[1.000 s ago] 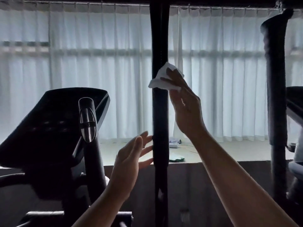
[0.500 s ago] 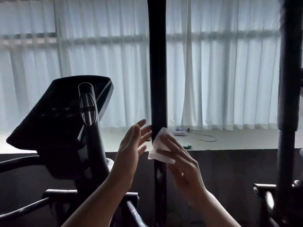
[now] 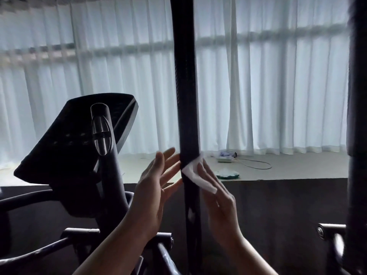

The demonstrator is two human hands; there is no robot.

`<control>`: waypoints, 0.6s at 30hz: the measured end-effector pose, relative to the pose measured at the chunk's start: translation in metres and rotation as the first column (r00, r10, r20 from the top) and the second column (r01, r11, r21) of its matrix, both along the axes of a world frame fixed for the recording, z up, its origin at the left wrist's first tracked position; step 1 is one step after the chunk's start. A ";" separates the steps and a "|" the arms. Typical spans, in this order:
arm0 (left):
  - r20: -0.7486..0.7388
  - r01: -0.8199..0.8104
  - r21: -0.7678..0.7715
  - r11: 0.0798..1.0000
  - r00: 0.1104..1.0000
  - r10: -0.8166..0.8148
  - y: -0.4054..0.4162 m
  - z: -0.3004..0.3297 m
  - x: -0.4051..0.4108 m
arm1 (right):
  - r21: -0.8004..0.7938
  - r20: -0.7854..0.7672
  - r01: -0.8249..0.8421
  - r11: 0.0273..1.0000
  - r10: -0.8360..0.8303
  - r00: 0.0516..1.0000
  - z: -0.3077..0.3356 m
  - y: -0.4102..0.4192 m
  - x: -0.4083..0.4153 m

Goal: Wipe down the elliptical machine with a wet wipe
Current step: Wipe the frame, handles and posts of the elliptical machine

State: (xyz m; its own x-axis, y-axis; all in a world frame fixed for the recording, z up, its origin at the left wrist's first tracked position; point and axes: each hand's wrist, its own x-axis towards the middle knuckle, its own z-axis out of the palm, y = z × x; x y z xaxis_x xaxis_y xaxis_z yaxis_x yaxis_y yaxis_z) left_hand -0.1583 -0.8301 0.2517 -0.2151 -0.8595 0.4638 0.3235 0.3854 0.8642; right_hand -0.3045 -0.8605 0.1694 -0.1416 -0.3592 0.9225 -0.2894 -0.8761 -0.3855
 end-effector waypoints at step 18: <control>-0.021 -0.404 -0.411 0.817 0.901 0.434 -0.004 0.127 -0.037 | -0.256 0.160 -0.219 0.942 0.264 0.951 0.312 -0.054 -0.030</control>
State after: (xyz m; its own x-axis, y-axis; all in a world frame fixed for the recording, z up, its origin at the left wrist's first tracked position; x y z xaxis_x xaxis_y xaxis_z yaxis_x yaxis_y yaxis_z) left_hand -0.1953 -0.8345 0.3791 0.0788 -0.6203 0.7804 -0.0032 0.7827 0.6224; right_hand -0.3340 -0.9144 0.4815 -0.2575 -0.1837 0.9487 0.0006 -0.9818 -0.1900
